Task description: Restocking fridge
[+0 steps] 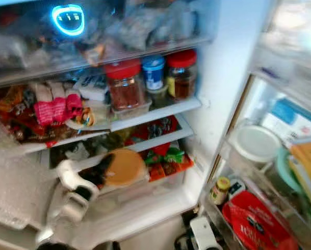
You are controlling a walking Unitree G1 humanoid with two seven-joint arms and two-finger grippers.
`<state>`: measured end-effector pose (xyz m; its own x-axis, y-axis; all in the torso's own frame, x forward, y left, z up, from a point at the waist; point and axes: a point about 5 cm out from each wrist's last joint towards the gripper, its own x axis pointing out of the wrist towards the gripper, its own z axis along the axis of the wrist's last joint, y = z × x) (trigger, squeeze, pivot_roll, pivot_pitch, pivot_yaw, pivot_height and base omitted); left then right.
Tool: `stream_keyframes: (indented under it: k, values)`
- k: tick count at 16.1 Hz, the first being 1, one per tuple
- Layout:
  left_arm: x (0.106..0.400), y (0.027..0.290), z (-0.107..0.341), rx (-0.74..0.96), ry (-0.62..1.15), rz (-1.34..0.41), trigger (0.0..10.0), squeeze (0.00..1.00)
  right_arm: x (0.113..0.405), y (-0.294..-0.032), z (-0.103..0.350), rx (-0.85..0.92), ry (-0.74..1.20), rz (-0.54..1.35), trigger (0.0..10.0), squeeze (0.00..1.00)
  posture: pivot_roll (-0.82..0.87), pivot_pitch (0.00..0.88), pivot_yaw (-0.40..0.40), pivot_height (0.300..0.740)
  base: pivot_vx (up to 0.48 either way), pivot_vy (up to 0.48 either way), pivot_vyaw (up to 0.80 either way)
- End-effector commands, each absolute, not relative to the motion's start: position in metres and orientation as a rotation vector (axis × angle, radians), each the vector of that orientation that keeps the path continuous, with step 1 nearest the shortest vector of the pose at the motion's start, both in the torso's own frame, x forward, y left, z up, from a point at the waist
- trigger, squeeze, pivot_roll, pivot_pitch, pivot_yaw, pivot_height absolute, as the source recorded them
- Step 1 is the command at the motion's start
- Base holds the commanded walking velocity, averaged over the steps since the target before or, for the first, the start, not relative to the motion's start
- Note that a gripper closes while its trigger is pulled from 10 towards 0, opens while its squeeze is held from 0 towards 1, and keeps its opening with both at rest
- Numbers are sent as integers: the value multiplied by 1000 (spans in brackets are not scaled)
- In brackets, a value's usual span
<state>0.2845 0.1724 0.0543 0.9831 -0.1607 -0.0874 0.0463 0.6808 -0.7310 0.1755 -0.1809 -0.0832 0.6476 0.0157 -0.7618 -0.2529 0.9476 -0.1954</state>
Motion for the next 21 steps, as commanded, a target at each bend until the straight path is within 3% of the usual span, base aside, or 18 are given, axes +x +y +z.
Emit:
stream_keyframes:
  k: [1, 4, 14, 21]
  values:
    - [291, 168, 63, -830, 104, -128, 10000, 0, 146, -187, -97, -313, 984, 164, 10000, 0, -189, 79, 45, 641, 247, 0, 0]
    - [298, 170, 68, -894, 48, -99, 10000, 0, 146, -187, -97, -314, 981, 167, 10000, 0, -188, 79, 44, 641, 84, 0, 0]
    - [317, 185, 70, -879, -9, 22, 10000, 0, 144, -193, -97, -339, 989, 197, 10000, 0, -199, 81, -7, 641, 0, 0, 0]
    - [324, 183, 69, -866, -15, 33, 10000, 0, 143, -194, -97, -345, 995, 201, 10000, 0, -205, 80, -4, 641, 288, 0, 0]
